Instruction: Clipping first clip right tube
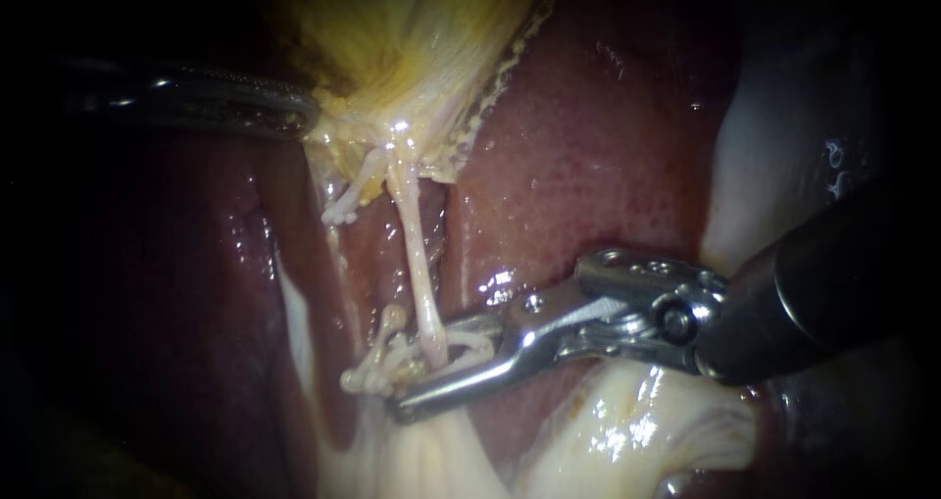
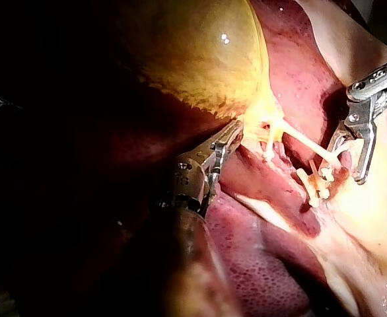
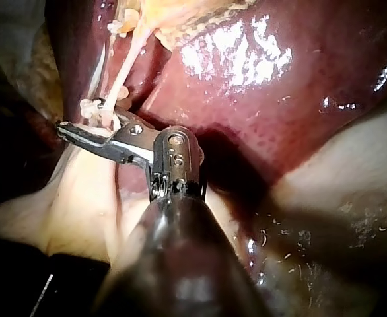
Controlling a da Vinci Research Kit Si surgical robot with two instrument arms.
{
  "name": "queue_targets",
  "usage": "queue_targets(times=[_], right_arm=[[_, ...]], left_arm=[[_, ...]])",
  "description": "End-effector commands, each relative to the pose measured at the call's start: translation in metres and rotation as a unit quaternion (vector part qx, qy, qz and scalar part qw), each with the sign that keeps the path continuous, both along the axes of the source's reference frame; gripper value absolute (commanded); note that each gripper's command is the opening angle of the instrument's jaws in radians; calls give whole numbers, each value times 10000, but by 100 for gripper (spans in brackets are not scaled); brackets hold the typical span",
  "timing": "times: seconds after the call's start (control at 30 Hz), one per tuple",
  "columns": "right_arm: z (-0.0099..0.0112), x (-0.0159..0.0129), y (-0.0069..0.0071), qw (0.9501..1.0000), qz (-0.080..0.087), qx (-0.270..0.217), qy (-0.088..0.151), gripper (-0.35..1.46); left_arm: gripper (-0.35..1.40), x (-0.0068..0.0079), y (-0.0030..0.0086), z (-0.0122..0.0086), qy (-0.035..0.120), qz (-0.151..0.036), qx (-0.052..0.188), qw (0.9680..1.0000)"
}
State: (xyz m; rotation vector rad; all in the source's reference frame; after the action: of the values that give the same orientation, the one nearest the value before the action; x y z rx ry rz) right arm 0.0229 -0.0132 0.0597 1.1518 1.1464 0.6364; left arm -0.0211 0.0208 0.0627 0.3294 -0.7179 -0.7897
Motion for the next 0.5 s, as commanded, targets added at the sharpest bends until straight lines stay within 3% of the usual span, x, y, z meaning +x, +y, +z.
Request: queue_targets(times=[0.03, 0.17, 0.3, 0.5], right_arm=[[2, 0, 1, 10000, 16, 0, -9, 25], [6, -2, 5, 10000, 13, 3, -6, 8], [6, -3, 4, 10000, 38, 32, 59, -35], [7, -2, -2, 9993, 13, 368, -6, -35]], left_arm=[[-35, 0, 0, 0, 0, 1, -1, 10000], [-35, 0, 0, 0, 0, 1, -1, 10000], [-35, 0, 0, 0, 0, 1, -1, 10000], [-35, 0, 0, 0, 0, 1, -1, 10000]])
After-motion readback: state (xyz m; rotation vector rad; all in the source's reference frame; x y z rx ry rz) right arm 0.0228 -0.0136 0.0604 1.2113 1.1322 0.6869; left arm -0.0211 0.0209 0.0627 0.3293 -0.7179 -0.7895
